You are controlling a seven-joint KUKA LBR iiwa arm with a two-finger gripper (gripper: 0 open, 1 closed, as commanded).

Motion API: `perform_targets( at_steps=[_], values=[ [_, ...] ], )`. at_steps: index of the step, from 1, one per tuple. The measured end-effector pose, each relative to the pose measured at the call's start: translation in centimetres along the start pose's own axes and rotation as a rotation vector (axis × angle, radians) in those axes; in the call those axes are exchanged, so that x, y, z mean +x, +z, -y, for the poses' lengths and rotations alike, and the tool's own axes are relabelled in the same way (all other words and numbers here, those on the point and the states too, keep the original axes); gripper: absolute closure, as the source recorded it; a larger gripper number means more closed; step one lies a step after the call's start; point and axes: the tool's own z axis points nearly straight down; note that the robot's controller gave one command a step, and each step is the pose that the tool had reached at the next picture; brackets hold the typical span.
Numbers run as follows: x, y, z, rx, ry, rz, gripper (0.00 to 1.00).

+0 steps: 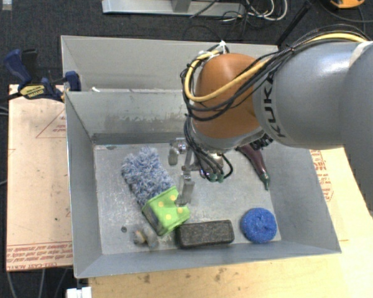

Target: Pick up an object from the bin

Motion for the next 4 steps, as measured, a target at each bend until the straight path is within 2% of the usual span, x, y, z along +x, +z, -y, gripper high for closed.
perform_targets(
  at_steps=[1, 2, 3, 4],
  values=[
    [-0.2, -0.4, 0.0, -0.001, 0.002, 0.007, 0.0],
    [-1.0, 2.6, -1.0, 0.0, -0.065, 0.014, 0.0],
    [-2.4, 6.8, -3.6, 0.003, -0.208, 0.005, 0.0],
    [-2.7, 5.8, -3.7, -0.006, -0.21, 0.025, 1.0]
  ],
)
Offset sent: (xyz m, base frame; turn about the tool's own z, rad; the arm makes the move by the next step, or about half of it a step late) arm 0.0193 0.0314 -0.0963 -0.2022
